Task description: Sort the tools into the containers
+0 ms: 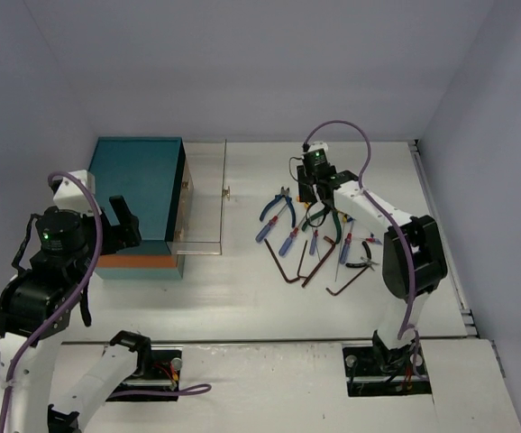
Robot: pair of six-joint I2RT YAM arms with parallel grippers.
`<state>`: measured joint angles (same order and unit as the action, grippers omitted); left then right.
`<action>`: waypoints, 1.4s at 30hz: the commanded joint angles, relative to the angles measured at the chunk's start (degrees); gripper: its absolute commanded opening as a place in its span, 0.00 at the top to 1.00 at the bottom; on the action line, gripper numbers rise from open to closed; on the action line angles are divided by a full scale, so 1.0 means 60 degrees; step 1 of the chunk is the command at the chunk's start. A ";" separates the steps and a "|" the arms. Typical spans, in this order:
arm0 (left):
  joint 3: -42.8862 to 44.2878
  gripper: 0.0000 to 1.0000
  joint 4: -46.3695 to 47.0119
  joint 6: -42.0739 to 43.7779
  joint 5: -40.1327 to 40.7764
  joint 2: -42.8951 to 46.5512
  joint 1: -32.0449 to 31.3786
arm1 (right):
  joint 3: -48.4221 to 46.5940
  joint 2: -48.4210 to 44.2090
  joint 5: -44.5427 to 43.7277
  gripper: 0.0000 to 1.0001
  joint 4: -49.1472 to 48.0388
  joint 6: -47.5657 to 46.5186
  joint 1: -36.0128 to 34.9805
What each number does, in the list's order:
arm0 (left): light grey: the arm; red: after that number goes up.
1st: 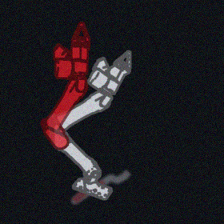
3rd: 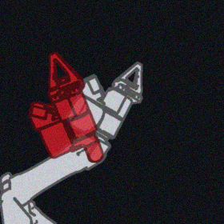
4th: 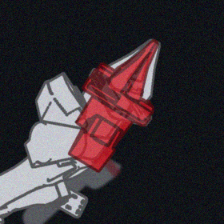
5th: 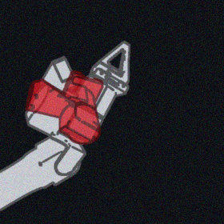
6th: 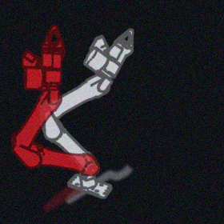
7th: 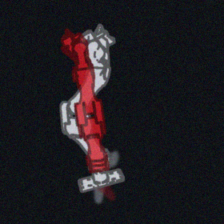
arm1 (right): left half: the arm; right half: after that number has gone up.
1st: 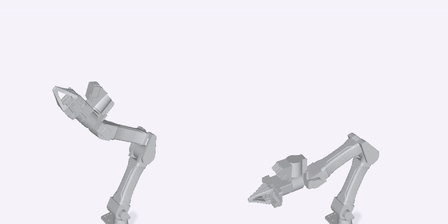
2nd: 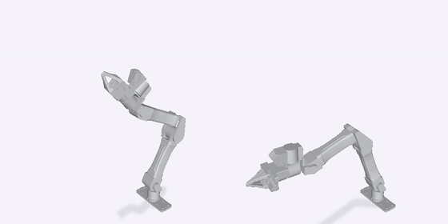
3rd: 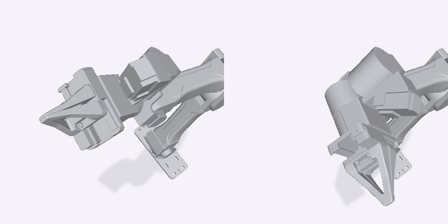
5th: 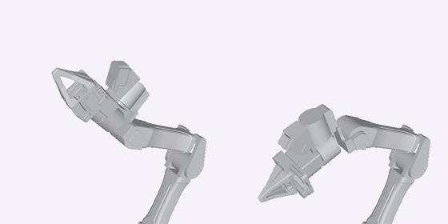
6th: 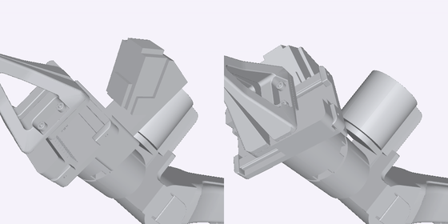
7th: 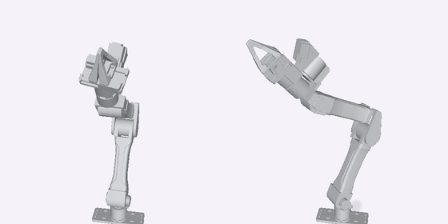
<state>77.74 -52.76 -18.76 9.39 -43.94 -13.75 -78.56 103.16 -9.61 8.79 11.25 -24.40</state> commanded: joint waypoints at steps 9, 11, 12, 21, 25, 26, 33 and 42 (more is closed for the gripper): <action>-0.0148 0.19 -0.0338 0.0010 0.0202 0.0170 -0.0139 | -0.1309 0.2112 -0.0703 0.66 0.0102 -0.0230 0.0117; -0.0139 0.19 -0.0347 -0.0009 0.0193 0.0150 -0.0139 | -0.1530 0.2424 -0.0672 0.66 0.0102 -0.0220 0.0148; -0.0139 0.19 -0.0347 -0.0023 0.0172 0.0139 -0.0139 | -0.1640 0.2585 -0.0633 0.66 0.0109 -0.0220 0.0156; -0.0198 0.19 -0.0406 -0.0126 0.0164 0.0204 -0.0154 | -0.2082 0.3402 -0.0303 0.70 0.0102 -0.0118 0.0391; -0.0196 0.19 -0.0436 -0.0126 0.0208 0.0187 -0.0154 | -0.2110 0.3339 -0.0439 0.90 0.0103 -0.0151 0.0405; -0.0187 0.19 -0.0445 -0.0126 0.0208 0.0170 -0.0154 | -0.2101 0.3216 -0.0474 0.96 0.0112 -0.0177 0.0405; 0.0062 0.19 -0.0435 -0.0170 0.0179 0.0030 -0.0154 | -0.2405 0.0951 -0.0543 1.00 0.0162 -0.0046 0.0293; 0.0301 0.19 -0.0435 -0.0179 0.0293 0.0038 -0.0166 | -0.5277 -0.0540 0.0087 1.00 0.0105 0.1448 -0.1579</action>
<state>76.39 -57.25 -19.16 10.28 -42.85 -14.52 -99.21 104.74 -9.64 12.25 14.41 -26.51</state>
